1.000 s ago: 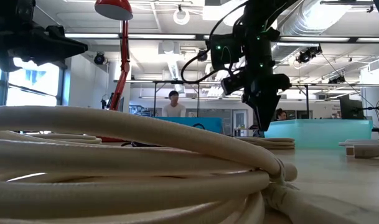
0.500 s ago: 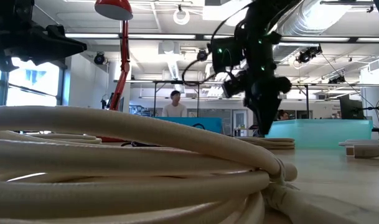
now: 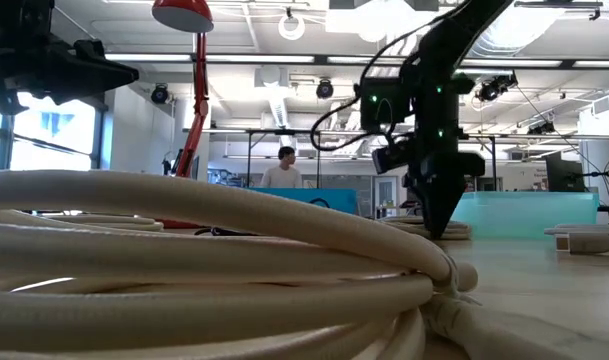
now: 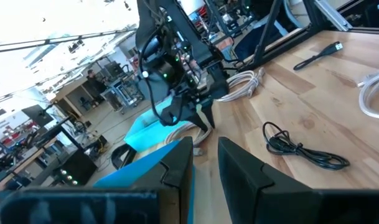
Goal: Pick & Place USB Port
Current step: Put the brown HDMI cable in the blue bin
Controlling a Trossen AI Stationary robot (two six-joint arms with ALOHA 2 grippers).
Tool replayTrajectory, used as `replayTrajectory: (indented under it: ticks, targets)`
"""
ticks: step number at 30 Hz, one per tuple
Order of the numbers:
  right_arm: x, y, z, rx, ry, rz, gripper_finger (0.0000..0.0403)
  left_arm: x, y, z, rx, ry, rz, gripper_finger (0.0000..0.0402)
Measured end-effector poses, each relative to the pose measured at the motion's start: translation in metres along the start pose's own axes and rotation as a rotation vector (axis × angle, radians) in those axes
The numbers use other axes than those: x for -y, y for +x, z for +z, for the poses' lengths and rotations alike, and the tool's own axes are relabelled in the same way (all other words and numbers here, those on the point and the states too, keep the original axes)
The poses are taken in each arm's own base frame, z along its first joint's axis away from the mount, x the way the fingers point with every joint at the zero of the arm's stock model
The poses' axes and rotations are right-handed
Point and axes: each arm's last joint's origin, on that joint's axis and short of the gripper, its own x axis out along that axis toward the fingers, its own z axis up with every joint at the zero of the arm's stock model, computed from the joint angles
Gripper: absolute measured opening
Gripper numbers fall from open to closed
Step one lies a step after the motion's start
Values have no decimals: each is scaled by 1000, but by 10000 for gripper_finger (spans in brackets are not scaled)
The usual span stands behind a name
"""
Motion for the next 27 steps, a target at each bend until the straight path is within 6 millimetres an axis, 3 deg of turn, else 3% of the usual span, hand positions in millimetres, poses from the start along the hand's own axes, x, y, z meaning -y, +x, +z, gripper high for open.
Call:
replayTrajectory:
  ticks: [6, 15, 21, 27]
  targets:
    - [3, 2, -1, 5, 11, 1, 14, 0, 0, 0, 9, -21, -12, 72]
    - [-8, -2, 0, 16, -18, -67, 8, 1, 0, 1, 17, -24, -24, 72]
    - [-25, -23, -10, 28, -33, -126, 7, 1, 0, 1, 17, -24, -24, 72]
    - [-44, -60, -20, 133, -39, -192, 7, 1, 0, 1, 19, -25, -22, 72]
